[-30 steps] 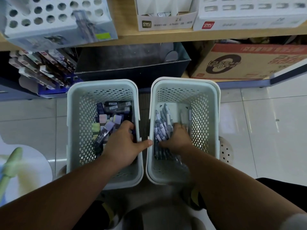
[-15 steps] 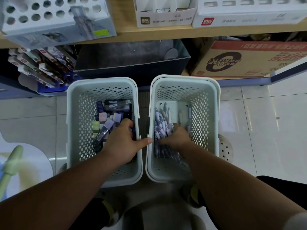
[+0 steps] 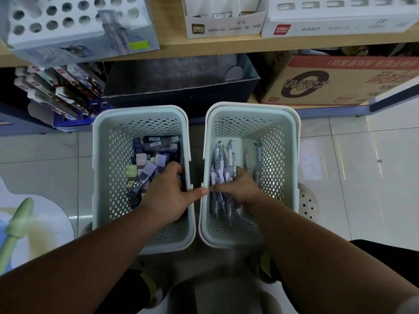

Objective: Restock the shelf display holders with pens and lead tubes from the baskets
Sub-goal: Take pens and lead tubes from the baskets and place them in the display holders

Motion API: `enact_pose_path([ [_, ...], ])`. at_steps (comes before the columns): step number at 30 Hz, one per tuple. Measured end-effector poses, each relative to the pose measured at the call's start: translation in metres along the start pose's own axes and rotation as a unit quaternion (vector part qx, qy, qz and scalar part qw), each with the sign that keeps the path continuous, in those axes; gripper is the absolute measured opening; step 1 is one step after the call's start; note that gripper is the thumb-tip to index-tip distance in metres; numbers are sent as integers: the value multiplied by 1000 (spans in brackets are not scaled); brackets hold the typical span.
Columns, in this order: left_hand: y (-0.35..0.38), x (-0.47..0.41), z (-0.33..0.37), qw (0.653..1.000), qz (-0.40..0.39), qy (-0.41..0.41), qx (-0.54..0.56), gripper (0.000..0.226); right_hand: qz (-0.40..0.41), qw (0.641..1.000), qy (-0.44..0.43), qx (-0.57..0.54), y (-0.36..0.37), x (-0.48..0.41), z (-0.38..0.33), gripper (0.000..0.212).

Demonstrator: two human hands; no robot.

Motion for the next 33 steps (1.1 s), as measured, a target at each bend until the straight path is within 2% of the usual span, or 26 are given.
enact_pose_path([
  [3,0,0,-1,1000,-2,-3,3,48,-8,1000,12,-21,1,1,5,58],
  [7,1,0,-4,1000,-5,-15,4,50,-32,998,45,-33,2,5,7,83],
  [8,1,0,-4,1000,-5,-16,4,50,-32,998,49,-33,0,6,6,82],
  [9,1,0,-4,1000,-5,-17,3,50,-26,998,52,-34,-3,8,5,69],
  [11,1,0,-5,1000,-4,-24,2,51,-12,998,57,-29,-10,10,2,59],
  [18,0,0,-6,999,-4,-32,-17,52,-5,998,52,-38,-13,17,-10,46],
  [25,0,0,-4,999,-4,-32,-19,52,13,998,45,-42,-7,15,-10,41],
  [27,0,1,-3,999,-2,-32,-21,52,14,998,46,-43,-5,17,-11,48],
  [31,-1,1,-4,999,0,-37,-21,50,20,998,39,-52,-11,18,-10,34],
  [33,-1,1,-3,999,-1,-36,-27,49,25,998,37,-36,-17,24,-11,57],
])
Point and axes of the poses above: each hand's wrist, its own x-axis away from the middle knuckle, its own y-axis out of the palm, z = x × y, the point moved 10 cm from there along -x, towards the middle knuckle, and after that the axes turned 3 degrees about z, right-handed, at the moved point
